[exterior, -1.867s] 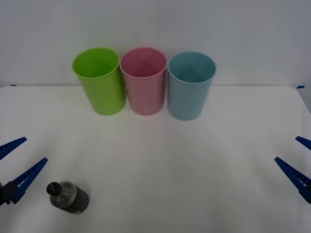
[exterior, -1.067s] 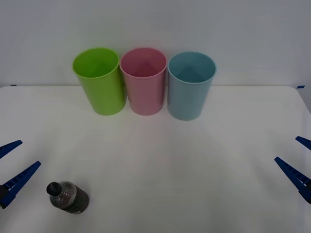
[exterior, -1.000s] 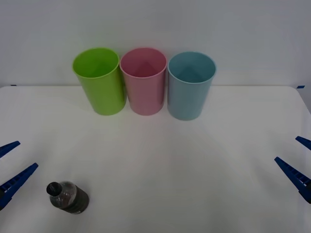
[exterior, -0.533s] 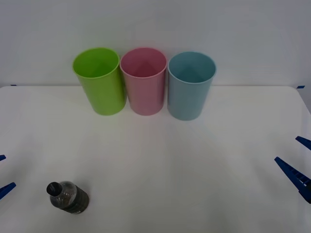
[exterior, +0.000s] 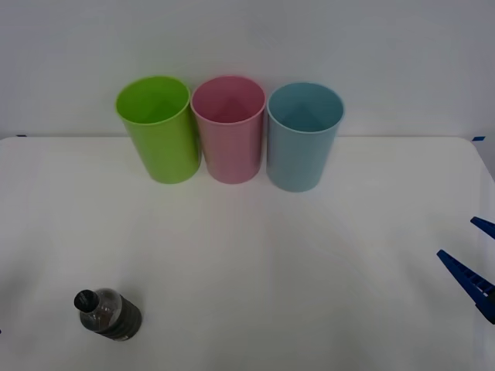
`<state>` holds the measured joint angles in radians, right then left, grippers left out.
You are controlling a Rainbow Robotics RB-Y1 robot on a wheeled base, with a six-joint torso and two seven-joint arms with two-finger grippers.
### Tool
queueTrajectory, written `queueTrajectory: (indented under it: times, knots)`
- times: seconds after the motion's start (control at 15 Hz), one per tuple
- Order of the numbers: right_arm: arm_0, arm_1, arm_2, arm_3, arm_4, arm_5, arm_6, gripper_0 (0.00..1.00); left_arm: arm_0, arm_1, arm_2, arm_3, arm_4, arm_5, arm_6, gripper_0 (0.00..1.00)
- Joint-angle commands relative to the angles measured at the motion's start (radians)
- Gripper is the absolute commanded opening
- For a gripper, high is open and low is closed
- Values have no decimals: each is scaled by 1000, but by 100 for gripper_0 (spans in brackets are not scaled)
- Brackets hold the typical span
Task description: Grasp the object on the table and drop it into the matching bin: aluminum can to the light blue bin, PET bottle to the pink bin.
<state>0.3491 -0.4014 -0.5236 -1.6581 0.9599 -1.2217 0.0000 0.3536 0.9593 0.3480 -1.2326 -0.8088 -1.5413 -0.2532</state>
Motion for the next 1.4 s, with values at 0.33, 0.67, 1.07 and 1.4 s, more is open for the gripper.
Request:
queueTrajectory:
  times: [0.33,0.67,1.07,1.4]
  knots:
    - [0,0,0,0,0,0,0,100,-36,7,-106,4,-73,-2,-118,100]
    - [0,0,0,0,0,0,0,100,-71,4,-138,30,-109,-2,-173,100]
    - [0,0,0,0,0,0,0,100,-156,3,-234,117,-92,0,-212,100]
    - [0,0,0,0,0,0,0,100,-182,1,-300,117,-92,3,-205,100]
